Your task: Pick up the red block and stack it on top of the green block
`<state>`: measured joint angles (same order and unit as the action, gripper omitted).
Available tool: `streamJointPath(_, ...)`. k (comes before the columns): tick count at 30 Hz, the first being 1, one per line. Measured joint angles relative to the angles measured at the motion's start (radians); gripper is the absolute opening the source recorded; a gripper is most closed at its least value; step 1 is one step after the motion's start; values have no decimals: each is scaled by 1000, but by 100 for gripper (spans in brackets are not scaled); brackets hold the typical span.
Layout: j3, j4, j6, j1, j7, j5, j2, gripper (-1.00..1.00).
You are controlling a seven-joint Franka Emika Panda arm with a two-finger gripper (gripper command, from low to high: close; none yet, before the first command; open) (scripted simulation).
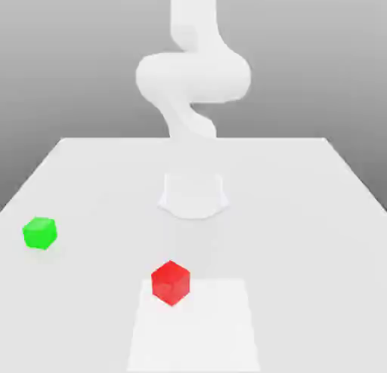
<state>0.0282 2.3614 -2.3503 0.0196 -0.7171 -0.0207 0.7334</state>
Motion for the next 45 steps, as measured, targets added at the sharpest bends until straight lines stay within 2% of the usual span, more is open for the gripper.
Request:
streamJointPath(11,165,312,-264,86,458,-78,-358,0)
streamJointPath(18,252,505,-429,123,777,-78,-582,0)
streamJointPath(20,262,536,-482,132,853,-50,-650,0)
streamJointPath(23,235,533,-572,133,946,59,-760,0)
streamJointPath(27,82,512,-694,18,1053,204,-907,0)
streamJointPath(28,58,509,-710,-5,1057,209,-925,-100)
streamJointPath(35,57,510,-705,-8,1052,203,-921,-100)
streamJointPath(38,107,524,-630,18,984,108,-831,-100)
streamJointPath(42,103,545,-510,-19,910,5,-688,-100)
streamJointPath(45,132,542,-457,-50,981,-40,-629,-100)
